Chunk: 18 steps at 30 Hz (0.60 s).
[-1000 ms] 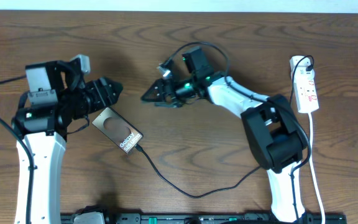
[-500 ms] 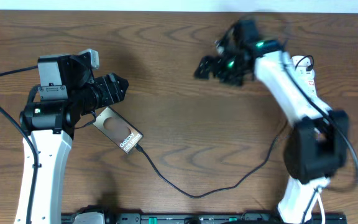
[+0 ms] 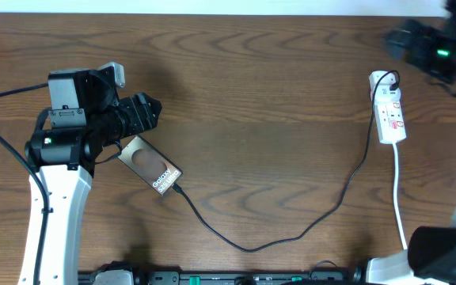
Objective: Plug charger to phone and switch on socket
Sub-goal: 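Move the right gripper over the white power strip's switch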
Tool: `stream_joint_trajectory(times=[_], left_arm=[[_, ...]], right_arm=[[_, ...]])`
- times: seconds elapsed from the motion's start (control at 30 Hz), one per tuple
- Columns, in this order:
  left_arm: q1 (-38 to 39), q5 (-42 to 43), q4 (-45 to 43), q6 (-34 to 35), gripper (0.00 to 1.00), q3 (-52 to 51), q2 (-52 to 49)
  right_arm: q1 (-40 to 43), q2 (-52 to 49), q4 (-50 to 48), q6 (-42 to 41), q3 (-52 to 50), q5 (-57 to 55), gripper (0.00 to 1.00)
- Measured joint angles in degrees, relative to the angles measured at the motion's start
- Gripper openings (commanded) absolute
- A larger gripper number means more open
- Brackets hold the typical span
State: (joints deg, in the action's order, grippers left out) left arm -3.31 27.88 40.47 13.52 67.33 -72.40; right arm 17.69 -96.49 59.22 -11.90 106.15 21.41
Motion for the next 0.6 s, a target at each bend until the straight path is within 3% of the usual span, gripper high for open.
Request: stream_joint_trajectory(times=[0.3,0.6], left_arm=[[0.0,0.0,-0.1,0.0,0.66,0.0,0.0],[0.0,0.0,0.5,0.0,0.66,0.0,-0.1]], right_arm=[[17.2,-10.4,0.9,11.2,0.0,17.4,0.99],[17.2,-25.5,6.6,23.8,-0.1,24.2,0.99]])
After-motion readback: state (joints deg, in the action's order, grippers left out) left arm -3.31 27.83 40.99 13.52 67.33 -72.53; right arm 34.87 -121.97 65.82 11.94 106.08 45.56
